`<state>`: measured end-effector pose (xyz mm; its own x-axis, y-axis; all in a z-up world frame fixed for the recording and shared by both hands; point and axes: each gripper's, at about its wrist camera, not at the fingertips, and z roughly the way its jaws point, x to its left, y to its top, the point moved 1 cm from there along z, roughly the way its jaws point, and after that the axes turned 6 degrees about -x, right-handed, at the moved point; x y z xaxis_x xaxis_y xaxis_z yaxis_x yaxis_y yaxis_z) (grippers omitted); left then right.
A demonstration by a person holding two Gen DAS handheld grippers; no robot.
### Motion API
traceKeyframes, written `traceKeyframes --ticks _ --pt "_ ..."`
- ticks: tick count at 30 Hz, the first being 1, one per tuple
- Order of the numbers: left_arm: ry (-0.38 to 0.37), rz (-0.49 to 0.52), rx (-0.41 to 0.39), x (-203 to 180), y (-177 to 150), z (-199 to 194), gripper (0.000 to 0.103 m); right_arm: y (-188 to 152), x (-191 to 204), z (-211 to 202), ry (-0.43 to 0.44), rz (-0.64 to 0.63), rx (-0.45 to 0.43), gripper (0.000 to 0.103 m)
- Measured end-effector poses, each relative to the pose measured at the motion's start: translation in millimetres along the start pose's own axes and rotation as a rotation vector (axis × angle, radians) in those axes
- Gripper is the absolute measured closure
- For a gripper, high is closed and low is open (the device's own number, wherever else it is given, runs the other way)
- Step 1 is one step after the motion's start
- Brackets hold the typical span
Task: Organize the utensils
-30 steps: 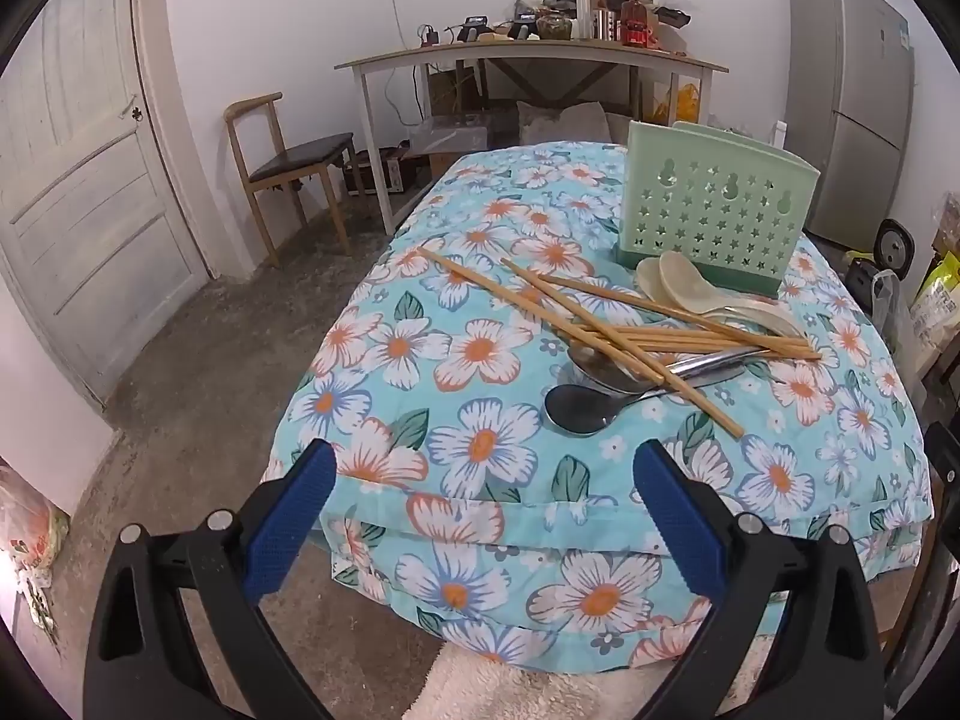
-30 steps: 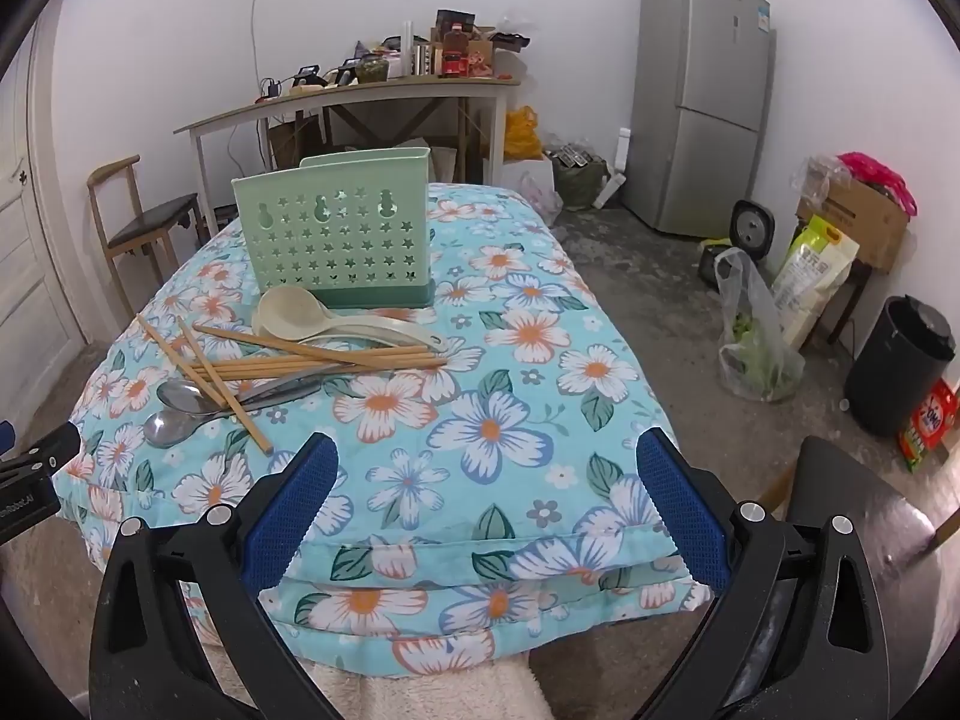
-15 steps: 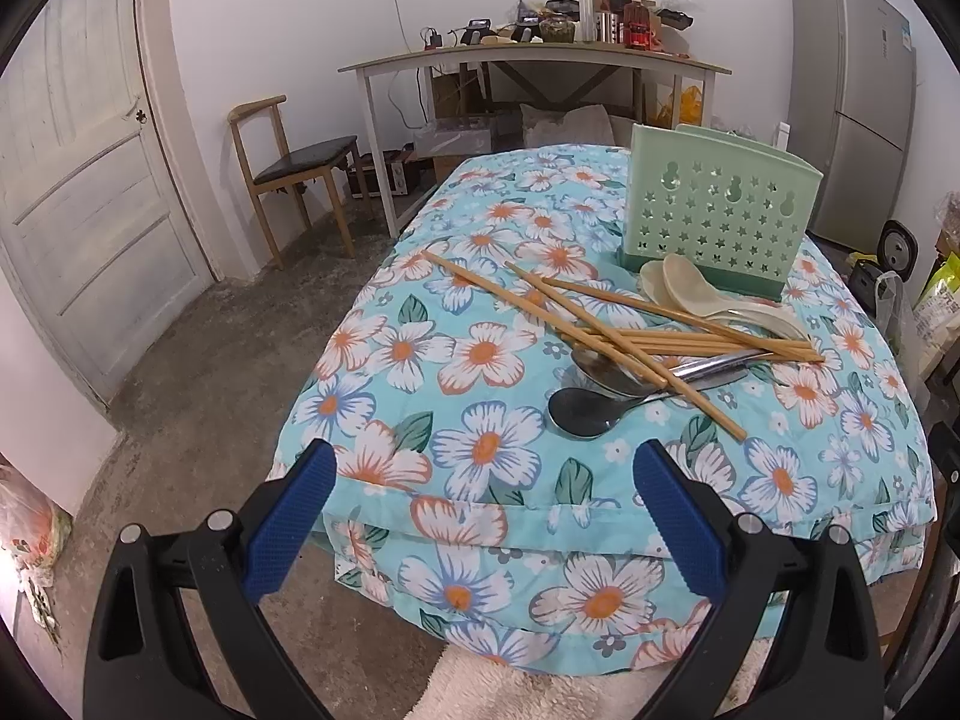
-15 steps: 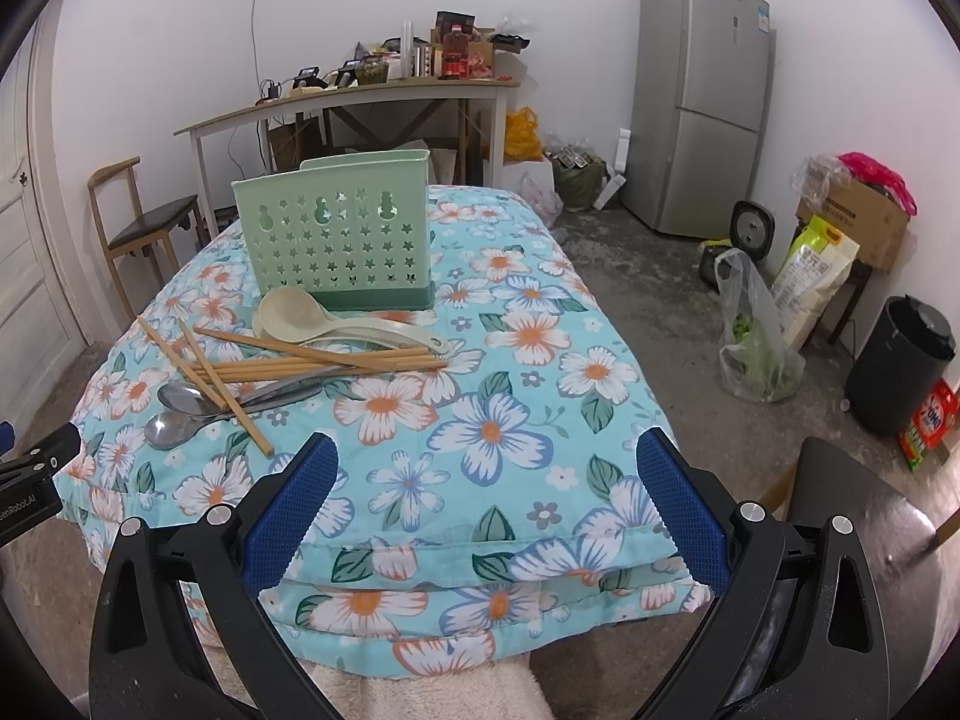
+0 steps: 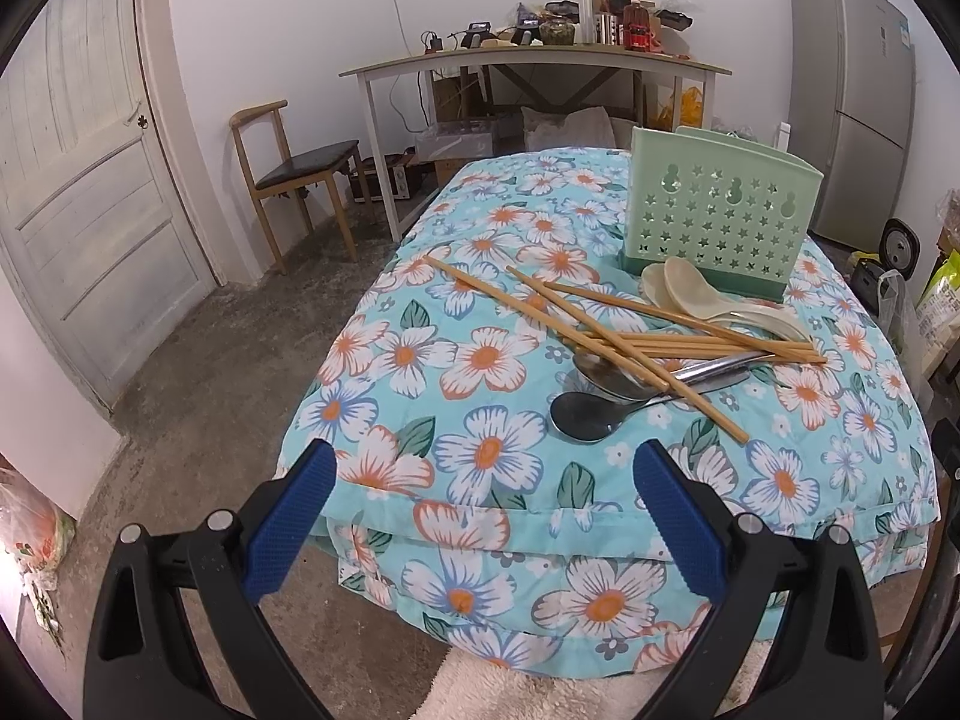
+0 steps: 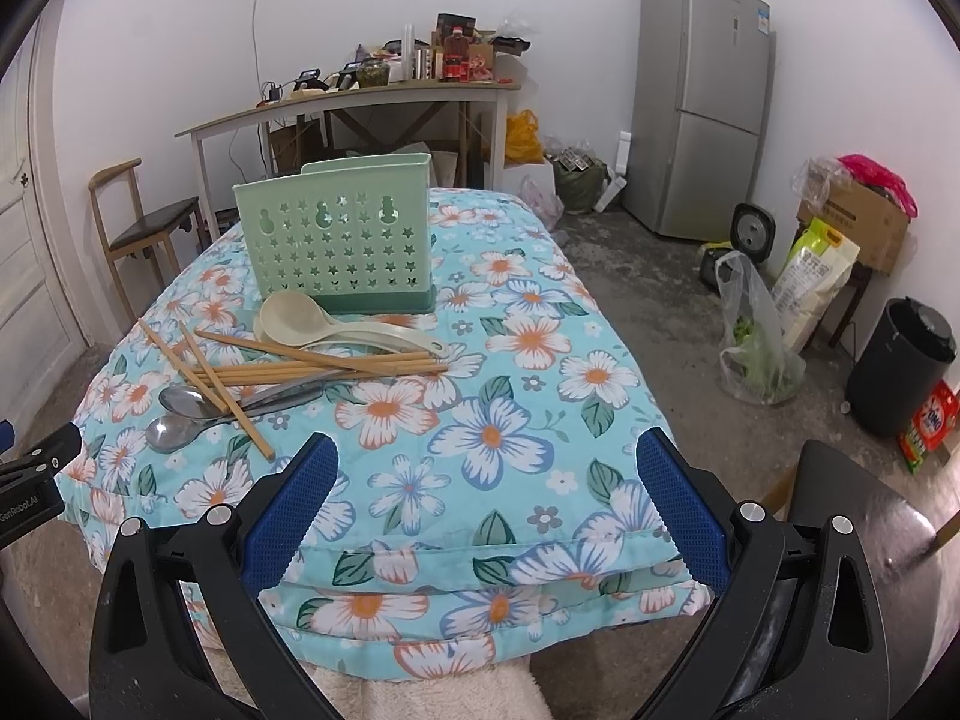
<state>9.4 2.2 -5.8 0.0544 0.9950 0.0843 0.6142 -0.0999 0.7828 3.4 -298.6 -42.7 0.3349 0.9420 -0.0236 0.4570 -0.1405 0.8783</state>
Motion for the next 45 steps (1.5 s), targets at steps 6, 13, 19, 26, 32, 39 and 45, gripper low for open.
traceKeyframes --ticks 6,13,19,26,32,39,45 --pt "0.0 0.001 0.0 0 0 0 0.006 0 0 1 0.0 0.0 0.0 0.008" --pt "0.001 0.002 0.0 -1 -1 0 0.006 0 1 -1 0.0 0.002 0.0 0.008" --pt "0.002 0.002 -0.001 -1 -1 0 0.006 1 1 -4 0.0 0.001 -0.002 0.008" --pt "0.002 0.002 -0.004 0 2 0 0.006 1 2 -5 0.002 0.002 -0.003 0.008" --pt "0.005 0.007 -0.004 0 3 4 0.006 1 1 -4 0.002 0.006 -0.005 0.008" --pt "0.019 0.018 -0.005 -1 6 14 0.006 7 1 4 0.009 0.023 -0.003 0.008" --pt "0.04 0.023 -0.007 -1 13 28 0.006 13 3 18 0.022 0.026 -0.012 0.008"
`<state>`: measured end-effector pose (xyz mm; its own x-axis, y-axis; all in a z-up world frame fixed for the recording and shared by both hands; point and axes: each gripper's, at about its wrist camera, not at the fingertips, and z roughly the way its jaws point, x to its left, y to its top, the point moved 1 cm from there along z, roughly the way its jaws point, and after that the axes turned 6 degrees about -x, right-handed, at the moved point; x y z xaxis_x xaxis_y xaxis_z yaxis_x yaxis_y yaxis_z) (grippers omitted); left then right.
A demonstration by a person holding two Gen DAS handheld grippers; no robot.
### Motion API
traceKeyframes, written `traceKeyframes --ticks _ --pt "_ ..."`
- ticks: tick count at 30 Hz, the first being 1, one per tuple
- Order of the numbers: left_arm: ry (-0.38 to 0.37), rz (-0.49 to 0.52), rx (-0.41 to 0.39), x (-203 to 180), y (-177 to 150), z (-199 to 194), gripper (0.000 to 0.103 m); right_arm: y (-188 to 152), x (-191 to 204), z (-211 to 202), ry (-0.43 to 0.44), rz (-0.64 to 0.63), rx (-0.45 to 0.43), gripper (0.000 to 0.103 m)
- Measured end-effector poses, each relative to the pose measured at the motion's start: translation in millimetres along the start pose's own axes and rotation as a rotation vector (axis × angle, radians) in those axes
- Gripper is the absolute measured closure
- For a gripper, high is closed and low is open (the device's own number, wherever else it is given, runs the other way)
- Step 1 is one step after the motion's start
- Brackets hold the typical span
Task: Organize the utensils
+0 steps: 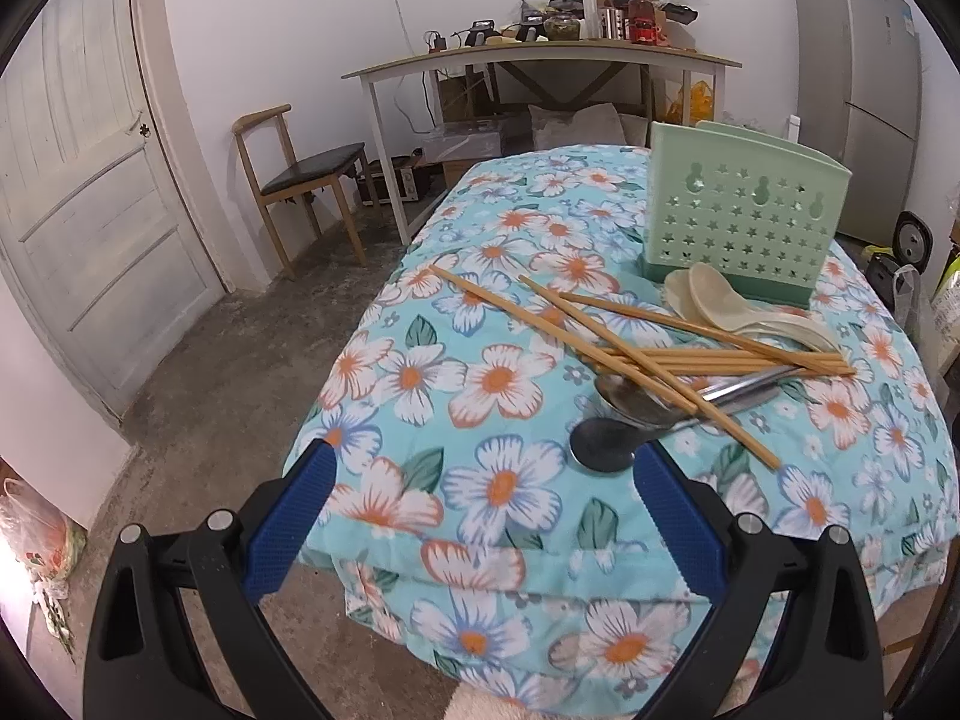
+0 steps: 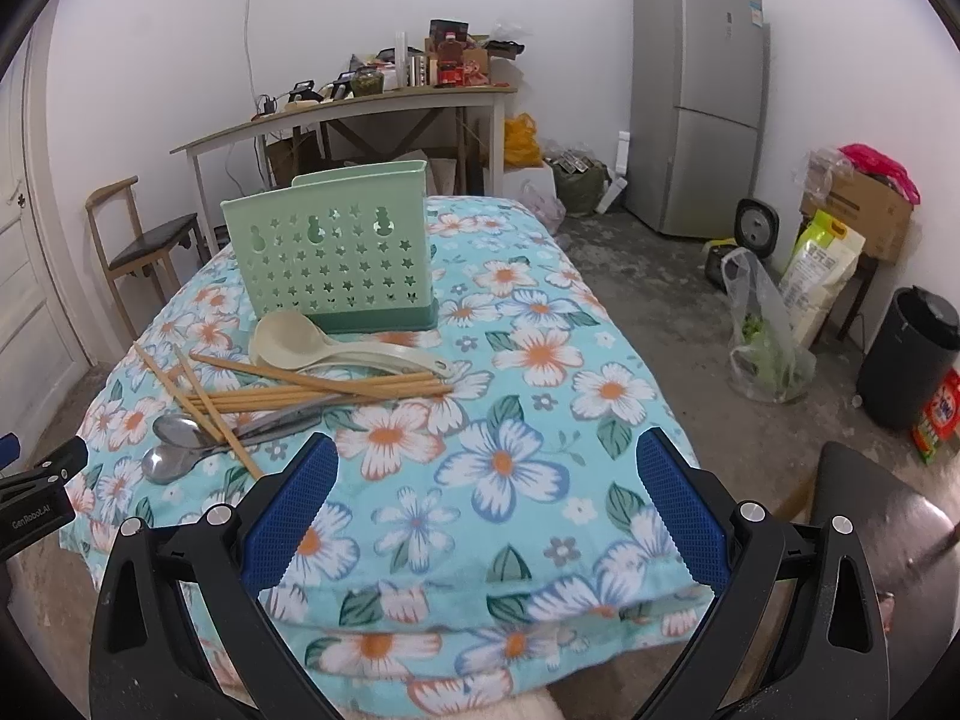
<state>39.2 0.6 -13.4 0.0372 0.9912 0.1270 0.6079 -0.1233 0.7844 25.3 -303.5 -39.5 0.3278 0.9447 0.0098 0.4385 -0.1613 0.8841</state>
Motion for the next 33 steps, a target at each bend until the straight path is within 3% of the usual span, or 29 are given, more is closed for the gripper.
traceKeyframes --ticks 8,15,20,25,33 --pt "-0.021 -0.032 -0.006 10 15 28 0.006 10 10 28 0.048 0.007 -0.009 0.008" --pt "-0.123 -0.107 -0.062 25 38 55 0.006 10 37 53 0.152 -0.058 0.051 0.008" --pt "-0.206 -0.204 -0.036 39 58 92 0.013 5 45 66 0.205 -0.06 0.087 0.008" --pt "-0.217 -0.243 0.002 42 71 117 0.016 -5 41 82 0.221 -0.038 0.156 0.008" --pt "-0.243 -0.26 0.073 36 60 133 0.016 -30 37 109 0.239 -0.025 0.28 0.008"
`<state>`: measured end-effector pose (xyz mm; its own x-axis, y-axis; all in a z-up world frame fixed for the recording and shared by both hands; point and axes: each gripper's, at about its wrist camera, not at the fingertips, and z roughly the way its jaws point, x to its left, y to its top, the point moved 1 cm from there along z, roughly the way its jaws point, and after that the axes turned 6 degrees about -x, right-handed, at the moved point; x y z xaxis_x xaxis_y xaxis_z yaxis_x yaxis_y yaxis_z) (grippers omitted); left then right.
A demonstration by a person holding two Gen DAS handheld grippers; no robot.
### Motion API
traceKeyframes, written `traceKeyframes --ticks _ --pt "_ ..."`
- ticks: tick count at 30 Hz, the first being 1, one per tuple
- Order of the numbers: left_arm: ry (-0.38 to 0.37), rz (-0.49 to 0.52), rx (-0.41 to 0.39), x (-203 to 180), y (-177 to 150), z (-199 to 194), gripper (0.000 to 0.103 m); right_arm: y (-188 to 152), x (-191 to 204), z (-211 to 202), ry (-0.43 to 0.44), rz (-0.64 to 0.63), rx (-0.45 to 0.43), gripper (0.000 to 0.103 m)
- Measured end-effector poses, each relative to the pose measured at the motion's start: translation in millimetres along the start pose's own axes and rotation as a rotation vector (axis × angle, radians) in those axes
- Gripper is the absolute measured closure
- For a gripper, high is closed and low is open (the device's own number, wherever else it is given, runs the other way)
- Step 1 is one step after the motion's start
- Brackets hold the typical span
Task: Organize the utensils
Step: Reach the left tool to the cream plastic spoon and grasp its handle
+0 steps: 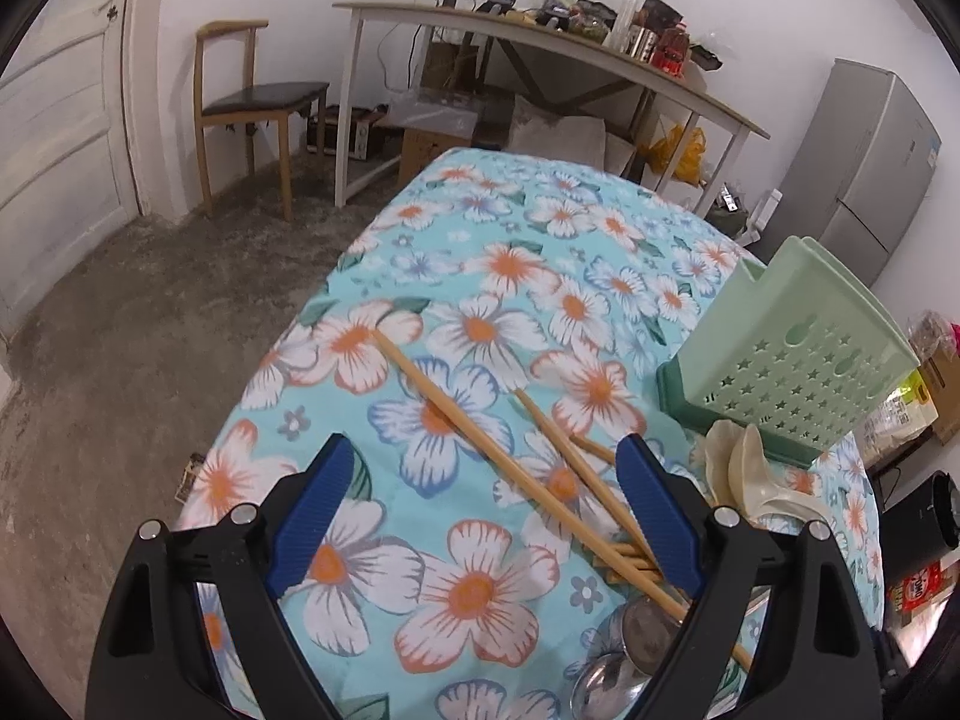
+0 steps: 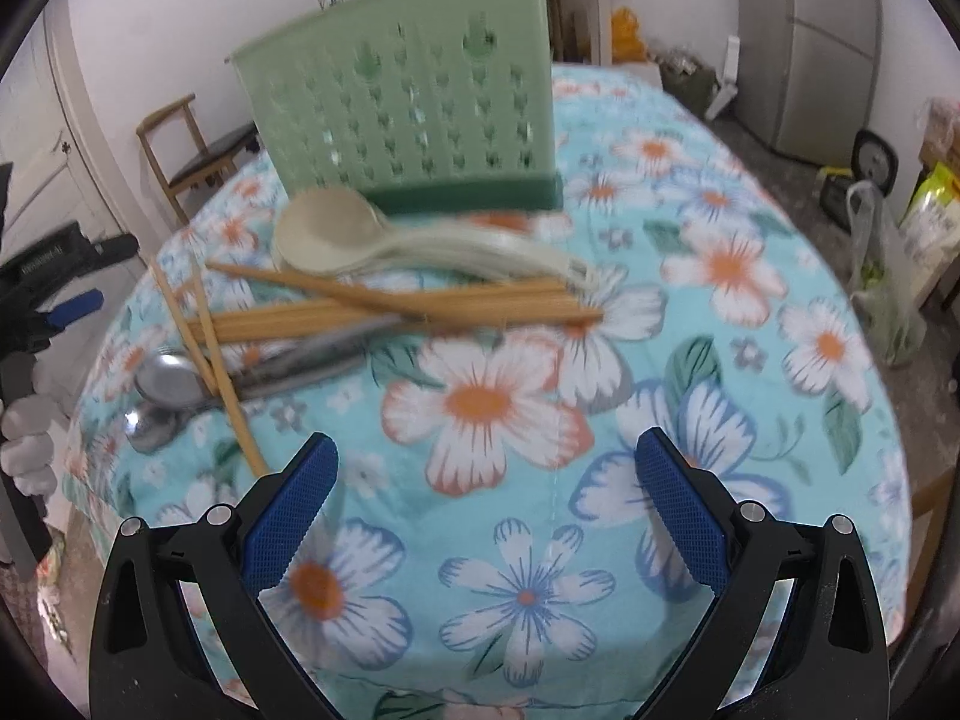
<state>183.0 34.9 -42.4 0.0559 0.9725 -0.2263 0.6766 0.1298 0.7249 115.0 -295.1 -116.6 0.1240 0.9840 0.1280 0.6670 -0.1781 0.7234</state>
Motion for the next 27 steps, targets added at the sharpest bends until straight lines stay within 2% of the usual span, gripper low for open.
traceKeyframes --ticks 4,9,14,17,23,27 --pt "-0.006 -0.007 0.002 2 -2 -2 0.016 -4 3 1 -0.01 -0.029 0.002 0.008" --pt "-0.016 0.005 0.016 1 -8 -8 0.016 -5 -2 -1 0.023 -0.022 -0.002 0.007" --pt "-0.024 0.009 0.012 0 -14 -20 0.016 -8 4 0 -0.003 -0.086 0.0 0.008" --pt "-0.033 0.016 0.008 -1 -17 -28 0.016 -7 3 -1 0.007 -0.079 -0.004 0.008" --pt "-0.08 0.056 -0.001 -6 -28 -47 0.016 -2 1 -11 0.051 -0.039 -0.016 0.008" --pt "-0.123 0.082 -0.01 -11 -34 -58 0.019 -1 6 -22 0.062 -0.06 -0.054 0.008"
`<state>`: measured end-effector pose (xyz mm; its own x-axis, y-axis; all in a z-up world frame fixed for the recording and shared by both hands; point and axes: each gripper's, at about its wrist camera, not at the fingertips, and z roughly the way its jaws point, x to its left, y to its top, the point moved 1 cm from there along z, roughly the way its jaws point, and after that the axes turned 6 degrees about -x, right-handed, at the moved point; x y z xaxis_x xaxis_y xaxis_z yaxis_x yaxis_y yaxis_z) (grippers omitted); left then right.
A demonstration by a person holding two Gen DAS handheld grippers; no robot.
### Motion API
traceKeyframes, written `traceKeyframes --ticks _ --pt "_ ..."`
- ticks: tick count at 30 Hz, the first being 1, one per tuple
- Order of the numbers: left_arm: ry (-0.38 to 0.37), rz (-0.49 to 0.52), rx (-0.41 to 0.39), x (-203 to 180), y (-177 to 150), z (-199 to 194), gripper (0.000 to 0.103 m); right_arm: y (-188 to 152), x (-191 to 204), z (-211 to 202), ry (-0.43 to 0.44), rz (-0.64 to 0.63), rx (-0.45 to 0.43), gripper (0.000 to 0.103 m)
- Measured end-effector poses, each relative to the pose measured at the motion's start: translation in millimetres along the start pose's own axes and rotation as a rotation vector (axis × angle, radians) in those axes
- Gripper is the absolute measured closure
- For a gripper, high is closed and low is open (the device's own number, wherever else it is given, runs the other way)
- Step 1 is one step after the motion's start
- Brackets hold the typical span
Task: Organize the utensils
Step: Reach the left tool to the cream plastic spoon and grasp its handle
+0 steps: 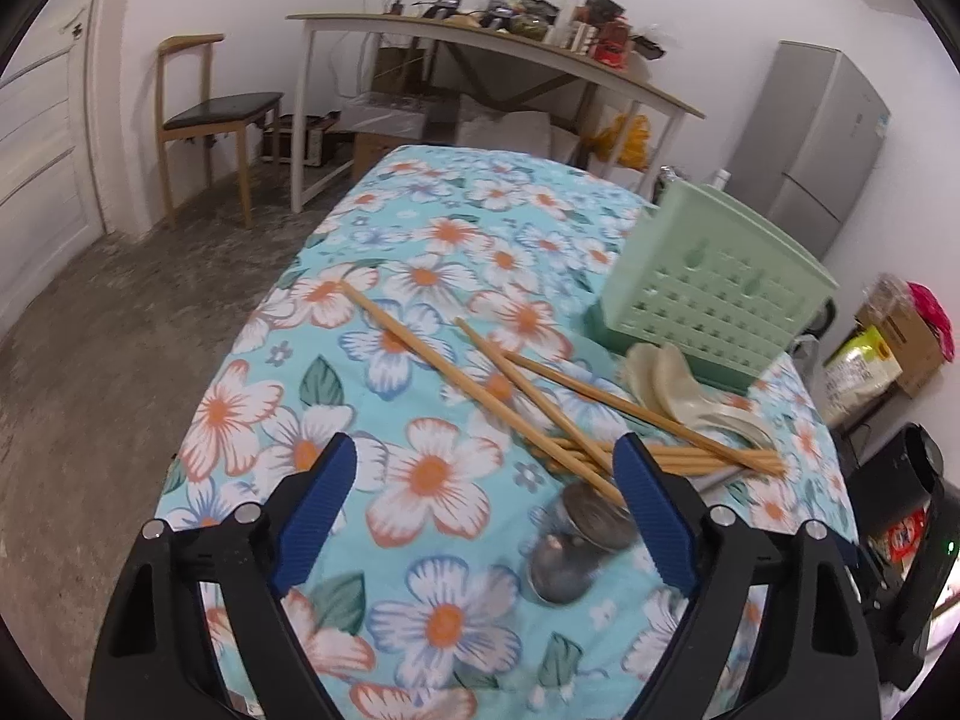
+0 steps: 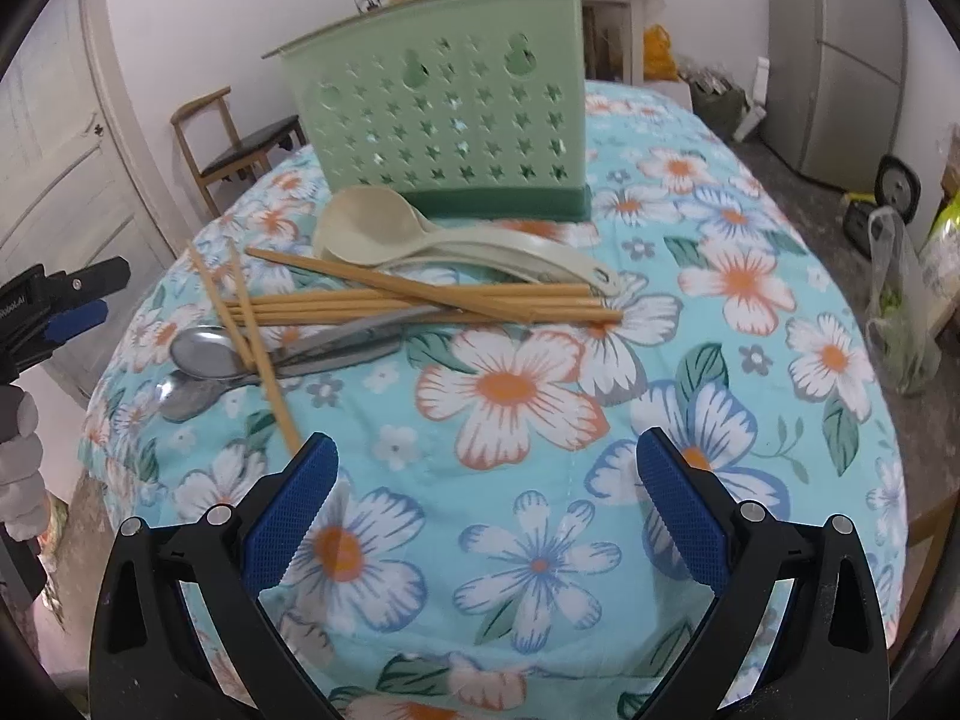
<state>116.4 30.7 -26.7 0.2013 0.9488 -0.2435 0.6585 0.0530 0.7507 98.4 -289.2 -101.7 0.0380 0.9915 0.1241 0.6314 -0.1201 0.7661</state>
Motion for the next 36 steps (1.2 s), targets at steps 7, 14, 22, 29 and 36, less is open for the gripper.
traceKeyframes --ticks 7,14,22,29,36 --pt "-0.041 0.041 -0.021 -12 1 -8 0.022 4 7 -14 0.022 -0.013 -0.054 0.008" --pt "-0.112 0.121 -0.062 -44 15 -4 0.028 5 5 -22 0.038 -0.026 -0.094 0.008" --pt "-0.2 0.218 -0.03 -78 33 27 0.048 7 -3 -22 0.049 -0.016 -0.116 0.008" --pt "-0.226 0.332 0.044 -106 34 58 0.063 9 -8 -15 0.059 0.0 -0.111 0.008" --pt "-0.219 0.388 0.127 -120 25 90 0.071 9 -8 -8 0.068 0.001 -0.1 0.008"
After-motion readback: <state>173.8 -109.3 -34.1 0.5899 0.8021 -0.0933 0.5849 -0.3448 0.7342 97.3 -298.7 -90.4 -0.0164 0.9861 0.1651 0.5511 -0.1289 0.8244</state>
